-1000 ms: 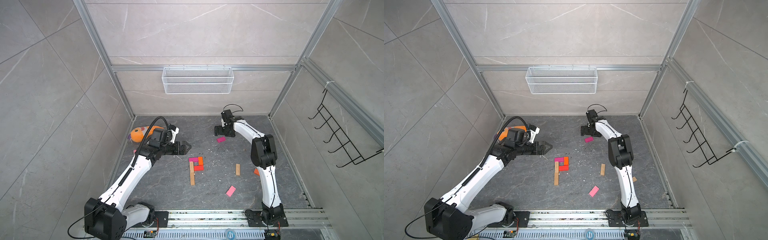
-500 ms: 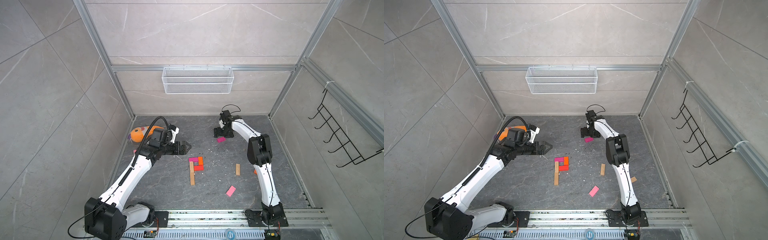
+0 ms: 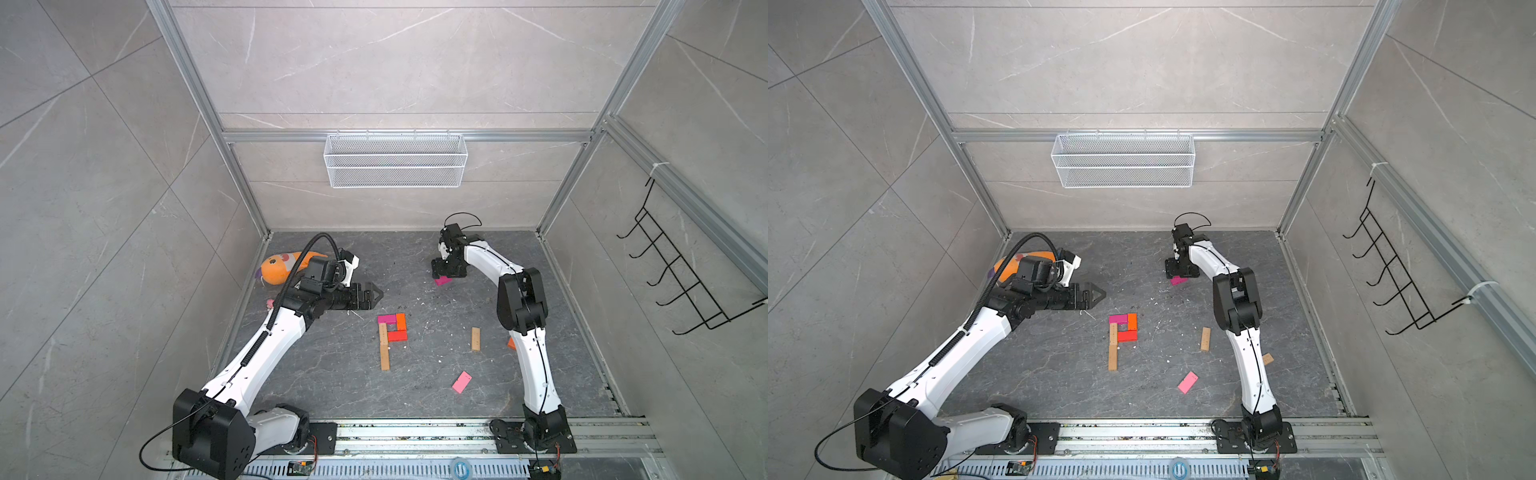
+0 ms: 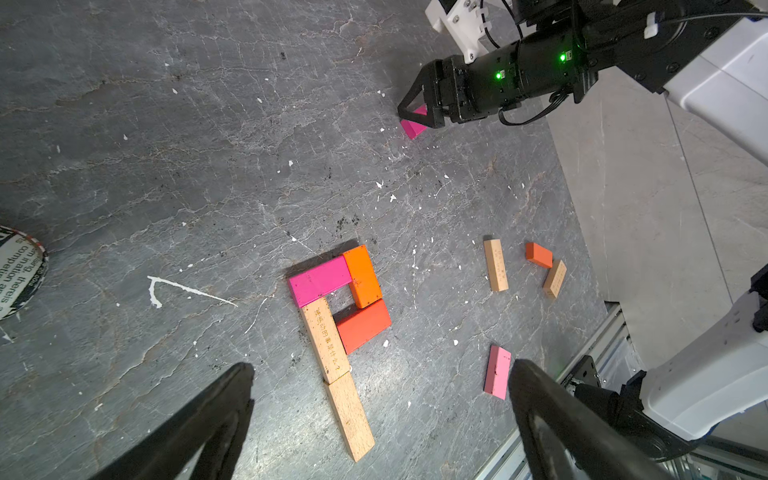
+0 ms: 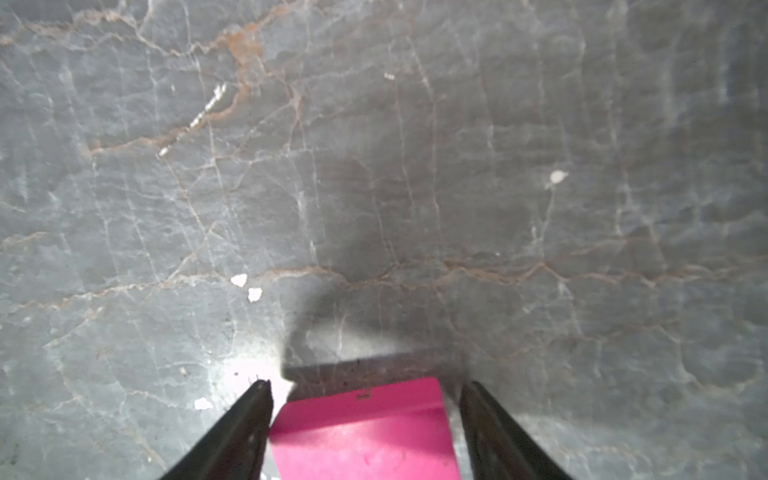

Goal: Assemble the letter p with building blocks
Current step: Pick up the building block from the center of the board.

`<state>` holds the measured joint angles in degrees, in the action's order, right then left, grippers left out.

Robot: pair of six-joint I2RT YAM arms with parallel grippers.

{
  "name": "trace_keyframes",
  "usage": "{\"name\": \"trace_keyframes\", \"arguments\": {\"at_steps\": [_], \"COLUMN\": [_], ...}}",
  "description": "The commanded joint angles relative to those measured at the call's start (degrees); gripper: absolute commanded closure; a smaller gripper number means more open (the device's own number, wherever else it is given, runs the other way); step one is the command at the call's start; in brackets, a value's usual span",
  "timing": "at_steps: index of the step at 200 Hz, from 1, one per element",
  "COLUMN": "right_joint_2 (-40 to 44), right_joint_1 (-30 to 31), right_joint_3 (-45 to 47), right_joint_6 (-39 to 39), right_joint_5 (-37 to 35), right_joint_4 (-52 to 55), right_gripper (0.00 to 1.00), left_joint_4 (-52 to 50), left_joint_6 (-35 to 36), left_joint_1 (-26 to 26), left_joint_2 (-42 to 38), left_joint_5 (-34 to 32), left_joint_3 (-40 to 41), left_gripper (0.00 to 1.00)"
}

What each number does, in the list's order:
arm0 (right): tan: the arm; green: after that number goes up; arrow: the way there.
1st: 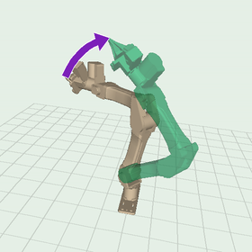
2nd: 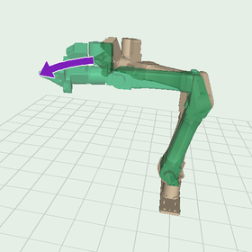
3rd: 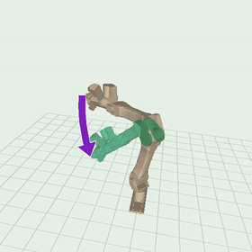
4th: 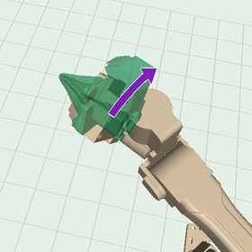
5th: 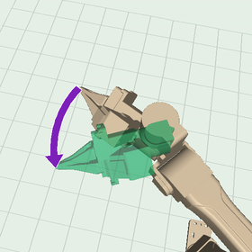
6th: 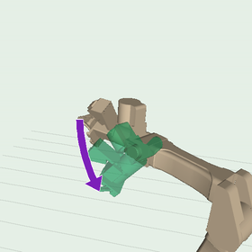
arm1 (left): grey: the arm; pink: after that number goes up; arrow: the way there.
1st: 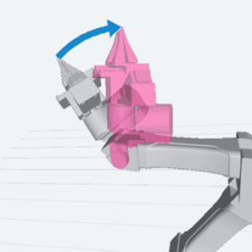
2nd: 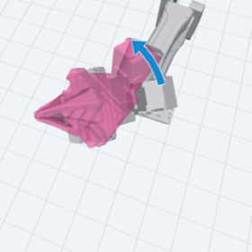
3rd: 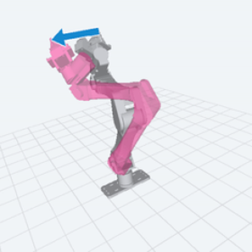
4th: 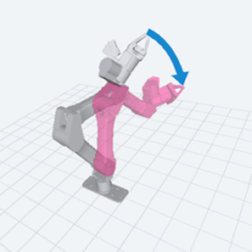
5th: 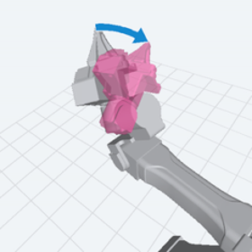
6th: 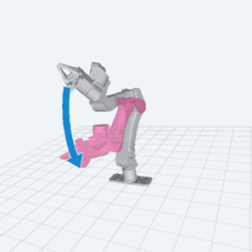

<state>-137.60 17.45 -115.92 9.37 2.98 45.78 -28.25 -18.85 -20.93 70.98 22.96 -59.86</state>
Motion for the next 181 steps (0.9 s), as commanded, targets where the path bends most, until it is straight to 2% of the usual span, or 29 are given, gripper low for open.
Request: {"name": "trace_keyframes", "arguments": {"at_steps": [1, 27, 43, 64, 181], "right_joint_2": [1.0, 3.2, 4.4, 5.1, 7.0], "right_joint_1": [0.5, 0.8, 0.9, 1.0, 2.4], "right_joint_3": [3.5, 6.8, 8.9, 9.9, 14.0], "right_joint_6": [0.2, 0.9, 1.1, 0.5, 0.1], "right_joint_5": [-0.2, -0.8, -0.3, -0.5, -3.3], "right_joint_4": [1.5, 0.1, -1.1, -1.3, -3.1], "right_gripper": [0.29, 0.28, 0.20, 0.20, 0.29], "left_joint_4": [0.0, -0.1, -0.1, -0.2, -1.0], "left_joint_6": [0.8, 0.7, 0.7, 0.6, 0.5], "left_joint_1": [0.2, 0.3, 0.3, 0.2, 0.2], "left_joint_2": [0.2, 0.3, 0.4, 0.8, 1.7], "left_joint_5": [1.6, 1.6, 1.8, 2.1, 2.4], "left_joint_3": [-0.9, -1.0, -1.0, -1.1, -1.5], "left_gripper": [0.01, 0.02, 0.02, 0.02, 0.01]}}
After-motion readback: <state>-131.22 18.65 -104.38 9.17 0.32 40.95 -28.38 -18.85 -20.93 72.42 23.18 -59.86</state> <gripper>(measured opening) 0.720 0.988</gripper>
